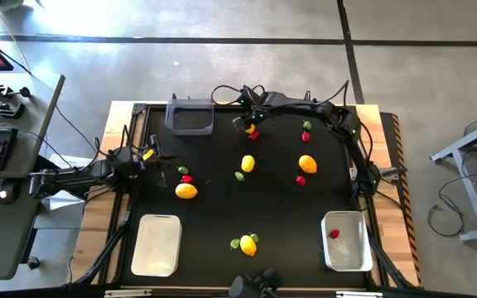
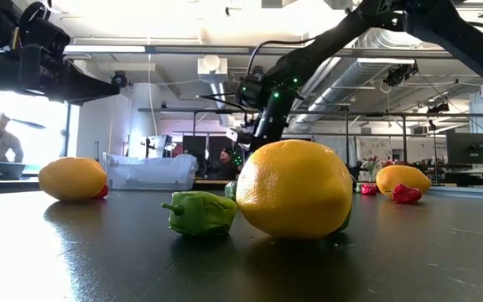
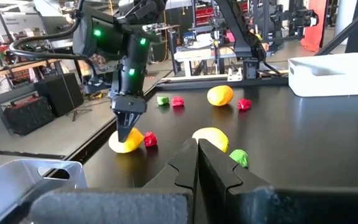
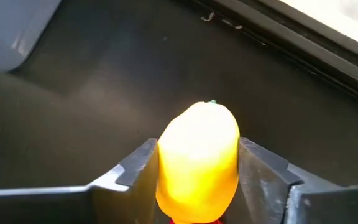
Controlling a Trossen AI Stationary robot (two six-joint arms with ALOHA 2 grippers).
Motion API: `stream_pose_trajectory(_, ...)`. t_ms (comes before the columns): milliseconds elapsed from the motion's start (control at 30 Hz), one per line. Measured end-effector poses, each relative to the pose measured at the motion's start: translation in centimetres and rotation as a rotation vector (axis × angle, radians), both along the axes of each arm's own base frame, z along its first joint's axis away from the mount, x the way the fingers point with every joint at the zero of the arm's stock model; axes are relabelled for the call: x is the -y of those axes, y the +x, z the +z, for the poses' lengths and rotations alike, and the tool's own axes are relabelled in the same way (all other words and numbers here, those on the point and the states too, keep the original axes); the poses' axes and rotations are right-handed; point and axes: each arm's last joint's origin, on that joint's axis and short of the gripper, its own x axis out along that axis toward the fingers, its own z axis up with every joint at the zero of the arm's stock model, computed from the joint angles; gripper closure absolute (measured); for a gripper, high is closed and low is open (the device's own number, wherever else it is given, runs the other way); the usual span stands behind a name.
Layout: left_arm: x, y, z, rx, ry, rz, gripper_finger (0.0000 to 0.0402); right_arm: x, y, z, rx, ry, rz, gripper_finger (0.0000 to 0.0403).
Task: Sort produce into baskets
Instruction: Put the yellow lemon into the black bin
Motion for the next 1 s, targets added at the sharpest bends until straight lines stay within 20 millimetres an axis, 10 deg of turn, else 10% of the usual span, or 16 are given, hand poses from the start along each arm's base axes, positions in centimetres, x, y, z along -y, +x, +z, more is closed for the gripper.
stream_pose_trajectory(633,-0.1,0.0,0.0,0.000,0.010,0.043,0.0402,-4.9,5.7,10.8,0.368,-0.284,0.104,0.0252)
stream_pose_trajectory(1000,-0.2,-0.1,0.1,0.004,0.012,0.066,0.0402,-4.2,9.8,8.5,0.527,-0.328,0.051,0.0253)
